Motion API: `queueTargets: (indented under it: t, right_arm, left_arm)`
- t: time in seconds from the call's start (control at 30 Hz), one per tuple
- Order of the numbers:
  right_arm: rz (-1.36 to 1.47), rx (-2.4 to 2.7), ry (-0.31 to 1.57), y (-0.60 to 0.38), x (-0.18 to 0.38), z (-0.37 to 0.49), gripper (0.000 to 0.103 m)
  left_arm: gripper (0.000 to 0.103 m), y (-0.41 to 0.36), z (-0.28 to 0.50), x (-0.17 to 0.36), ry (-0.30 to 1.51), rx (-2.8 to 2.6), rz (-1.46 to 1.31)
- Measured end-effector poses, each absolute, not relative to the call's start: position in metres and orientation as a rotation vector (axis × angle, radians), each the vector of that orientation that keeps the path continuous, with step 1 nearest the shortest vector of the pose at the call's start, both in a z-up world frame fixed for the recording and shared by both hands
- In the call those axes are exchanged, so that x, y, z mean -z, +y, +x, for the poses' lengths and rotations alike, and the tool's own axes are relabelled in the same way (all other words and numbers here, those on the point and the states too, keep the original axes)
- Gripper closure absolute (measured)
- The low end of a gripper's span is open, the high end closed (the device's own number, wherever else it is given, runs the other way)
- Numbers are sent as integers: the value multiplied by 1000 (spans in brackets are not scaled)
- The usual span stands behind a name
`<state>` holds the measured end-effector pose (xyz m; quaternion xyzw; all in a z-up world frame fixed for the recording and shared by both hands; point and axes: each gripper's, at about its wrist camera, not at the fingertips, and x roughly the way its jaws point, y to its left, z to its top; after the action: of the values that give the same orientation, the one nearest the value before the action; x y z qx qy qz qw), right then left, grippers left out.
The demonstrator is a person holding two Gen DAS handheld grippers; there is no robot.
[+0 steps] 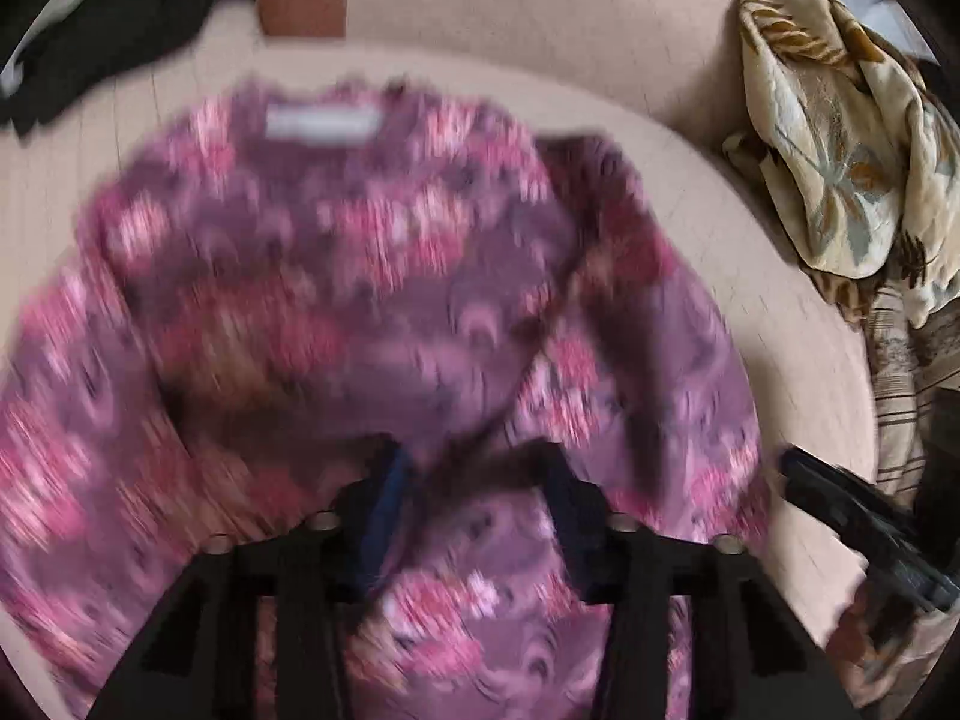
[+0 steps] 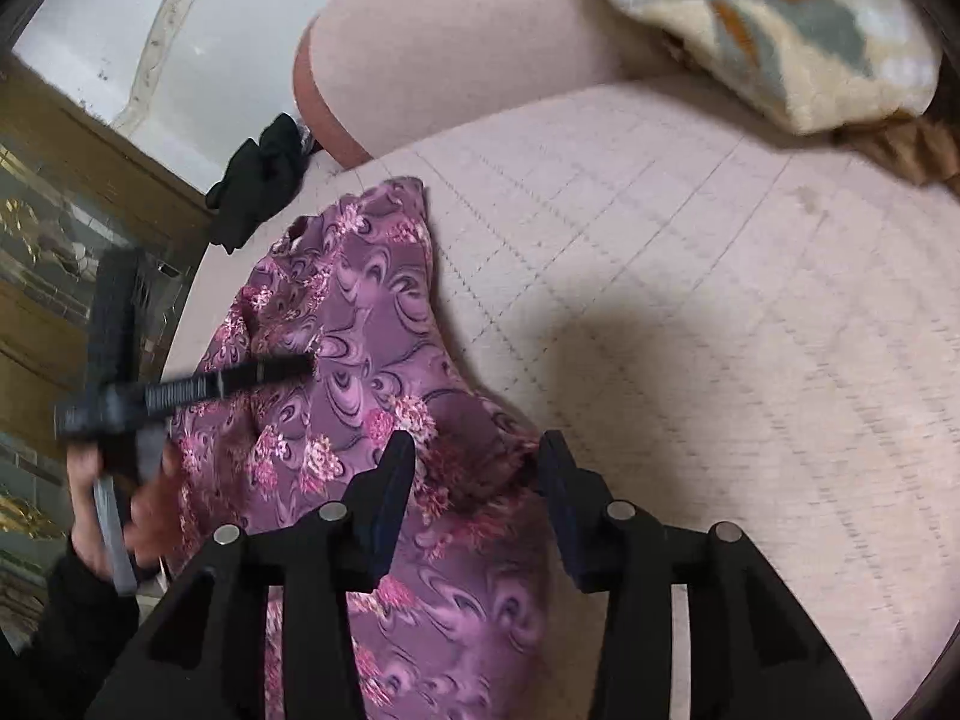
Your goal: Fold small clothes
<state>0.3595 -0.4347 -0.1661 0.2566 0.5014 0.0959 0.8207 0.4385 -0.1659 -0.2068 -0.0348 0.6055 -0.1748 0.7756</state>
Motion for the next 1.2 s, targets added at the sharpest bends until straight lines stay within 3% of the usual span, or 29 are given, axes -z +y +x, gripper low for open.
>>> queueTargets:
  t: [0.03,0.07,0.1,0.13,0.3,0.4,0.47,0.5,0.53,0.57,0.73,0.8,0.87,0.93,1.0,1.2]
  right_arm:
    - [559,-198,1080,-431,173,362,62]
    - [560,-200,1094,-427,179,362,68]
    - [523,-183,1114,-425,182,362,88]
    - [509,-166,1124,-423,182,362,92]
    - [507,-178,1127,-424,175,356,94]
    - [470,-163,1161,-416,183,362,92]
    - [486,-182,1138,-420,176,360,90]
    - [490,-188,1118,-424,170,357,79]
    - [499,-187,1100,-430,166,353,70]
    - [516,-182,1079,-434,162,353,55]
    - [639,-176,1063,-453,173,359,54]
    - [631,-175,1097,-448,182,364,63]
    - [595,-195,1126,-438,187,368,71]
    - [542,-178,1148,-432,188,370,76]
    - [551,-195,1150,-433,188,371,91]
    - [552,-184,1123,-443,169,363,95]
  left_arm:
    - [89,-165,433,205,1288,376,-65]
    - [101,-165,427,204,1275,386,-46]
    - [103,-162,421,201,1279,396,-43]
    - [103,-156,416,196,1271,396,-59]
    - [100,-114,396,168,1217,416,-144]
    - [99,-126,406,180,1278,291,20]
    - [92,-130,412,165,1253,341,-3]
    - [74,-135,417,152,1219,380,-35]
    - [46,-139,423,143,1196,391,-51]
    - [36,-148,433,134,1178,392,-67]
    - [32,-221,504,135,1207,433,-93]
    - [33,-245,532,154,1222,381,-45]
    - [44,-258,549,173,1265,357,-42]
    - [81,-267,559,192,1327,348,-20]
    - [99,-263,561,198,1357,340,-7]
    - [99,-245,565,158,1211,429,-176]
